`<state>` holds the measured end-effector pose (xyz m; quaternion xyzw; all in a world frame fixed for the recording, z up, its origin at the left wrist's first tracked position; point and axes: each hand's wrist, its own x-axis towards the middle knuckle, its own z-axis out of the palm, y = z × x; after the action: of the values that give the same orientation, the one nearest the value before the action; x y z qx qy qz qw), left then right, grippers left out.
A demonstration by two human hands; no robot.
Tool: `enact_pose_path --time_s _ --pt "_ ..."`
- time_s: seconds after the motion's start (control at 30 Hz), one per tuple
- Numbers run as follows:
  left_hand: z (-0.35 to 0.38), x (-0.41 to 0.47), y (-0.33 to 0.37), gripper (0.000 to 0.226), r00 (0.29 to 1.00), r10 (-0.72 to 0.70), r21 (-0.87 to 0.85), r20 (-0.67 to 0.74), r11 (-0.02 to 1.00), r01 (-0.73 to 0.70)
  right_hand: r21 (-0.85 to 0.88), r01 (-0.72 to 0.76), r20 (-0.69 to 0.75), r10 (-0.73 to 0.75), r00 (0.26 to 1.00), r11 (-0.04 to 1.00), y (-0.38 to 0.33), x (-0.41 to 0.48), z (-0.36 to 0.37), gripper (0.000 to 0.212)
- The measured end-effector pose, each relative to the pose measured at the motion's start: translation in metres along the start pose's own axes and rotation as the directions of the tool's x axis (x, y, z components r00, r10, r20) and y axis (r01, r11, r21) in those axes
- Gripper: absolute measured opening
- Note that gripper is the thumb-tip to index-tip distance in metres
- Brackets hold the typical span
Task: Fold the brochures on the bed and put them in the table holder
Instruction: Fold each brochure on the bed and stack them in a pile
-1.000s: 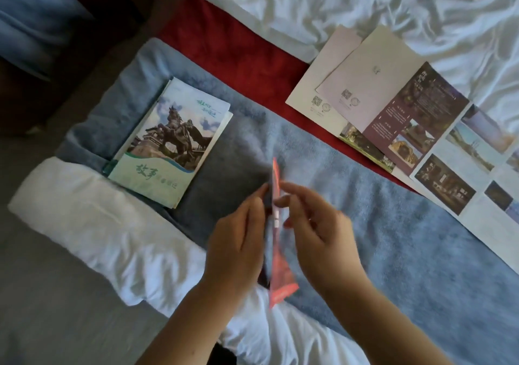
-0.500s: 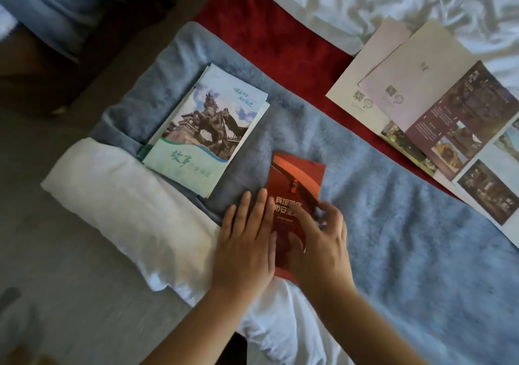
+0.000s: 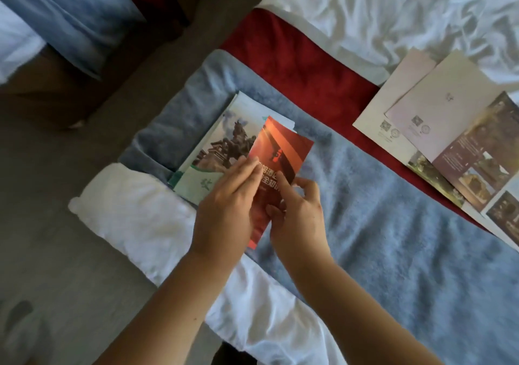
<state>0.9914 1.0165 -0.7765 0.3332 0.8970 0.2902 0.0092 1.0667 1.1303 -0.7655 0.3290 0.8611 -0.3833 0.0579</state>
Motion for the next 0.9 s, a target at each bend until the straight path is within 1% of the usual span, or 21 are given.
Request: enact_pose_path --time_s 0.13,0.23,0.3,0.37,0.4,0.43,0.47,0.53,0.6,0.7,0.77,0.83,0.9 --pt "-0.008 0.028 -0.049 0.045 0.996 0.023 0.072 0.081 0.997 -0.028 0.016 0.009 0.038 -0.009 0.999 1.0 -0.03 0.029 0.022 0.068" --pt "-0.011 0.039 -0.071 0.046 0.994 0.042 0.1 0.106 0.994 -0.052 0.014 0.027 0.046 -0.027 0.999 1.0 -0.038 0.037 0.033 0.066" --pt "-0.012 0.038 -0.078 0.044 0.99 0.048 0.192 0.134 0.979 -0.074 -0.014 0.031 0.012 -0.031 0.999 0.999 -0.04 0.037 0.034 0.061" --pt "-0.015 0.035 -0.077 0.035 0.987 0.036 0.298 0.159 0.951 -0.083 -0.103 0.053 -0.049 -0.058 0.997 0.993 -0.042 0.039 0.033 0.052" --pt "-0.017 0.032 -0.073 0.034 0.983 0.024 0.331 0.179 0.94 -0.083 -0.185 0.077 -0.068 -0.091 0.994 0.98 -0.043 0.043 0.03 0.049" --pt "-0.019 0.03 -0.068 0.036 0.978 0.01 0.348 0.209 0.934 -0.084 -0.276 0.113 -0.062 -0.136 0.989 0.954 -0.044 0.05 0.028 0.052" --pt "-0.021 0.027 -0.061 0.041 0.971 -0.002 0.352 0.241 0.932 -0.086 -0.351 0.16 -0.023 -0.179 0.984 0.923 -0.044 0.058 0.026 0.058" --pt "-0.02 0.02 -0.05 0.05 0.957 -0.022 0.359 0.289 0.929 -0.087 -0.413 0.23 0.101 -0.207 0.973 0.881 -0.047 0.073 0.022 0.068" --pt "-0.014 0.014 -0.047 0.067 0.938 -0.047 0.372 0.344 0.924 -0.09 -0.432 0.241 0.197 -0.169 0.966 0.869 -0.048 0.084 0.02 0.067" --pt "-0.006 0.013 -0.055 0.09 0.91 -0.105 0.365 0.402 0.93 -0.054 -0.493 0.233 0.241 -0.126 0.962 0.838 -0.047 0.089 0.025 0.064" --pt "-0.003 0.014 -0.059 0.095 0.897 -0.116 0.351 0.427 0.935 -0.046 -0.526 0.218 0.274 -0.079 0.958 0.822 -0.048 0.094 0.028 0.064" --pt "0.003 0.013 -0.064 0.095 0.892 -0.109 0.336 0.439 0.94 -0.051 -0.563 0.205 0.316 -0.021 0.949 0.8 -0.051 0.1 0.032 0.065" --pt "0.011 0.012 -0.069 0.095 0.887 -0.119 0.303 0.446 0.953 -0.025 -0.604 0.209 0.359 0.028 0.933 0.769 -0.055 0.108 0.034 0.067"
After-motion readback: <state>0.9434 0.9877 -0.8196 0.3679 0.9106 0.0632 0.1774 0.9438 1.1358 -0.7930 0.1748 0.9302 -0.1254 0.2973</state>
